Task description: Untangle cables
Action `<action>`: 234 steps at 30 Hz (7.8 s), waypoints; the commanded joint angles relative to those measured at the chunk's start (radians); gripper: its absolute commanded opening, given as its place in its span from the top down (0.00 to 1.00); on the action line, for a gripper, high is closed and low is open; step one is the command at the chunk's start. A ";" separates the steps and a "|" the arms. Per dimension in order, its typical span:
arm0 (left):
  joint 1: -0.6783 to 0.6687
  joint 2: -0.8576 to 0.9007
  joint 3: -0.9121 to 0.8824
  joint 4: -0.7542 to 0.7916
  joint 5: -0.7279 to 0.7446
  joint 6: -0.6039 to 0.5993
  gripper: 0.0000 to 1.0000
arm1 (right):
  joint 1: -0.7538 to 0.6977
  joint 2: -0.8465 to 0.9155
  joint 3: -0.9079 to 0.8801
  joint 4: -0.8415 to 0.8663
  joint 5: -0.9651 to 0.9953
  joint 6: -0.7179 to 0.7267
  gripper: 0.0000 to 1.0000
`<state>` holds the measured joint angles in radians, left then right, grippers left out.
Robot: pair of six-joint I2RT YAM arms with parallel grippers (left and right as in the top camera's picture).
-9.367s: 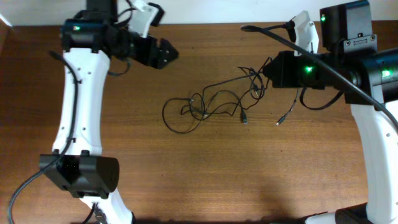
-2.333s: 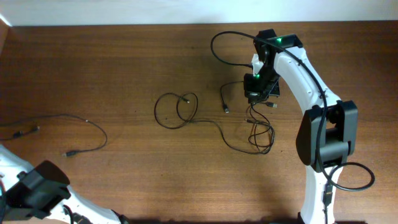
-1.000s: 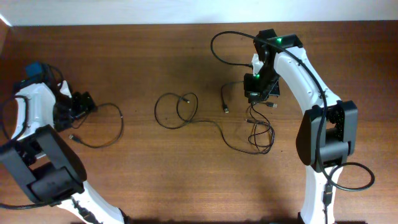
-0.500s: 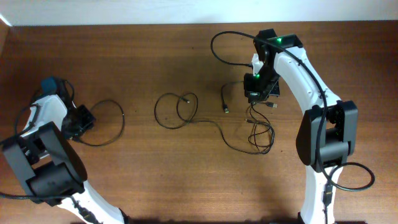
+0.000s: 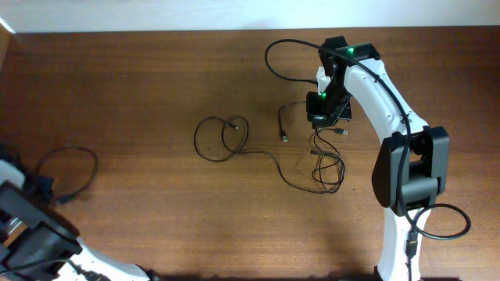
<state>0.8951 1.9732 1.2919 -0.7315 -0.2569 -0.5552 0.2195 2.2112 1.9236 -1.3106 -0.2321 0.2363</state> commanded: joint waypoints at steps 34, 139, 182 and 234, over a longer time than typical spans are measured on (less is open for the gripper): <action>-0.502 -0.543 0.038 0.051 0.609 0.513 0.22 | 0.003 -0.053 0.040 -0.014 -0.213 -0.155 0.80; -1.358 -0.487 0.080 0.229 0.346 0.499 1.00 | -0.397 -0.370 -0.004 -0.133 0.008 -0.090 0.01; -1.174 -0.431 0.536 0.200 0.578 0.384 1.00 | -0.397 -0.370 -0.004 -0.133 0.009 -0.090 0.01; -1.169 -0.431 0.536 0.306 0.005 -0.244 1.00 | 0.258 -0.219 -0.486 1.202 -0.257 0.129 0.76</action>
<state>-0.2798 1.5452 1.8050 -0.4122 -0.2581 -0.7910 0.4850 1.9797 1.4395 -0.1104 -0.5049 0.3595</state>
